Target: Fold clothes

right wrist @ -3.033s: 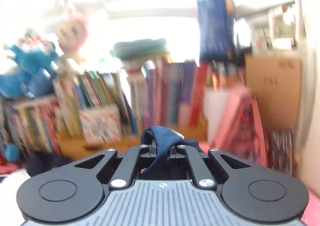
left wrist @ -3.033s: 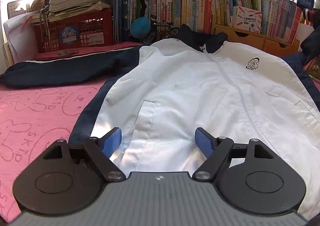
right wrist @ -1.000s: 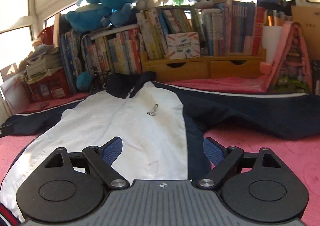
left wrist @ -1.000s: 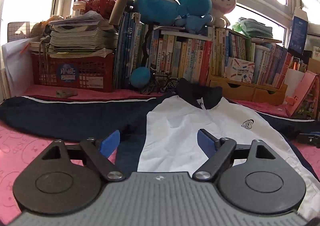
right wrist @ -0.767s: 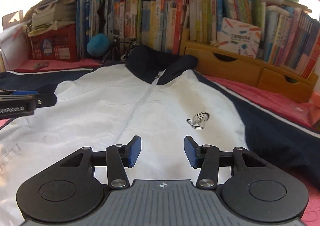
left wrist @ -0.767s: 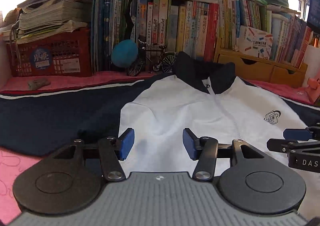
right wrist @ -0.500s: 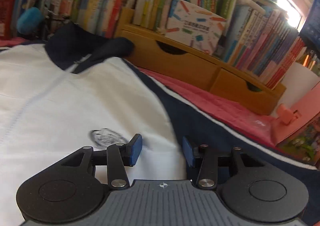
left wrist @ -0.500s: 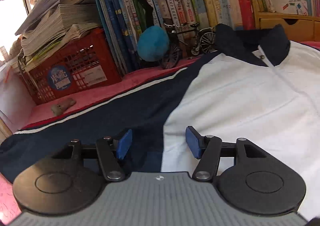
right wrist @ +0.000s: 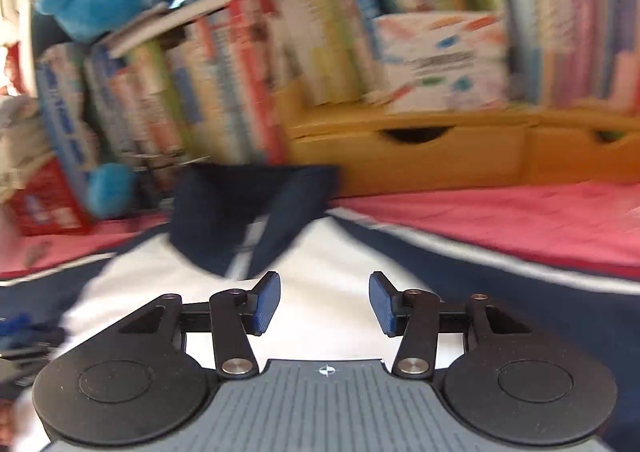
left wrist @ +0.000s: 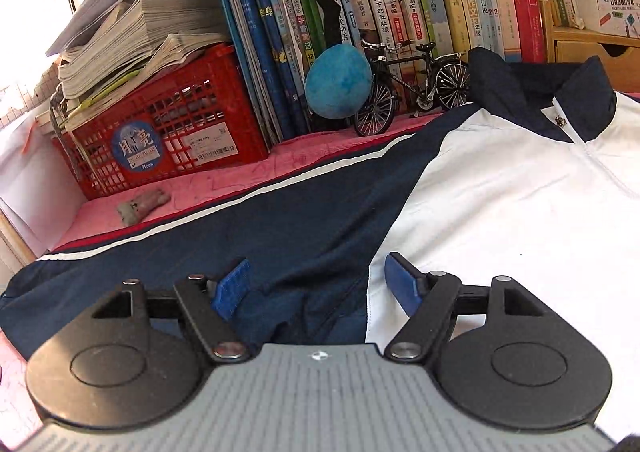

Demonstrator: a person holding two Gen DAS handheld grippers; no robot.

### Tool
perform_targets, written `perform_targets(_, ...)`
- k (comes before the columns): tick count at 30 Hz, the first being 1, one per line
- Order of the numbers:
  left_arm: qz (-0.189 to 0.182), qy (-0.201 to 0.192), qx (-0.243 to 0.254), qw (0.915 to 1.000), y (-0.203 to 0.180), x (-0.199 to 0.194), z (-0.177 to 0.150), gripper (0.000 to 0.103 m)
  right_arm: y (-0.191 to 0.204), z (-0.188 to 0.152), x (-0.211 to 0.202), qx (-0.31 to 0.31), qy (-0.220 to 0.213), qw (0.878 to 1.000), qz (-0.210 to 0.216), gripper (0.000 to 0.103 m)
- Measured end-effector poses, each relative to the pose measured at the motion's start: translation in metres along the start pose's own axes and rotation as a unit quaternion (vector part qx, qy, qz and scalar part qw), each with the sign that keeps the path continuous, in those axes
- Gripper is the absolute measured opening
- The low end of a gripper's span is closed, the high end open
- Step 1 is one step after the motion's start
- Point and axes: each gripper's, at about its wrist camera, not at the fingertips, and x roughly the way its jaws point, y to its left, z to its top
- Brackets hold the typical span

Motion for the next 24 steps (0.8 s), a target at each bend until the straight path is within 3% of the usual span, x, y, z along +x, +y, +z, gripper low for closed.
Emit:
perform_targets(1, 0.001, 0.0, 0.001, 1.0, 0.0, 0.0, 0.0, 0.076, 0.009, -0.004, 0.009, 0.003, 0.014, 1.0, 0.012, 0.049)
perform_targets(4, -0.003, 0.003, -0.008, 1.0, 0.003, 0.001, 0.001, 0.078, 0.018, -0.018, 0.027, 0.0, 0.039, 0.999, -0.004, 0.048)
perform_targets(6, -0.009, 0.006, -0.018, 0.9998, 0.006, 0.003, 0.0, 0.08, 0.008, -0.022, 0.023, -0.019, 0.022, 0.999, -0.024, 0.047)
perform_targets(8, -0.013, 0.008, -0.025, 0.9996, 0.009, 0.003, 0.0, 0.081, -0.014, -0.02, 0.015, -0.041, 0.012, 0.997, -0.07, 0.047)
perform_targets(9, -0.013, 0.009, -0.027, 0.9995, 0.009, 0.004, 0.0, 0.081, -0.031, -0.017, 0.015, -0.062, 0.004, 0.992, -0.113, 0.046)
perform_targets(11, -0.009, 0.008, -0.023, 0.9997, 0.008, 0.003, 0.0, 0.081, -0.057, -0.014, 0.016, -0.107, -0.014, 0.966, -0.234, 0.057)
perform_targets(12, -0.007, 0.007, -0.02, 0.9998, 0.007, 0.003, 0.001, 0.081, -0.068, -0.01, 0.016, -0.112, -0.01, 0.934, -0.338, 0.068)
perform_targets(13, -0.004, 0.006, -0.016, 0.9998, 0.006, 0.003, 0.001, 0.081, -0.078, -0.007, 0.014, -0.117, -0.007, 0.896, -0.428, 0.066)
perform_targets(14, -0.001, 0.005, -0.013, 0.9999, 0.005, 0.002, 0.001, 0.081, -0.083, -0.006, 0.006, -0.119, -0.011, 0.873, -0.474, 0.064)
perform_targets(15, 0.001, 0.004, -0.011, 0.9999, 0.004, 0.002, 0.001, 0.081, -0.085, -0.008, -0.011, -0.112, -0.029, 0.882, -0.457, 0.064)
perform_targets(18, -0.003, 0.005, -0.016, 0.9999, 0.007, 0.002, 0.001, 0.081, -0.082, -0.018, -0.066, -0.061, -0.068, 0.948, -0.306, 0.068)
perform_targets(20, -0.008, 0.007, -0.023, 0.9997, 0.01, 0.003, 0.001, 0.082, -0.082, -0.026, -0.092, -0.033, -0.069, 0.975, -0.207, 0.069)
perform_targets(22, -0.008, 0.008, -0.026, 0.9996, 0.011, 0.003, 0.001, 0.085, -0.088, -0.033, -0.107, 0.002, -0.051, 0.99, -0.134, 0.069)
perform_targets(23, -0.008, 0.009, -0.027, 0.9996, 0.011, 0.004, 0.001, 0.085, -0.093, -0.037, -0.111, 0.017, -0.039, 0.992, -0.12, 0.069)
perform_targets(24, -0.008, 0.009, -0.028, 0.9995, 0.011, 0.004, 0.001, 0.085, -0.1, -0.042, -0.112, 0.025, -0.03, 0.99, -0.136, 0.068)
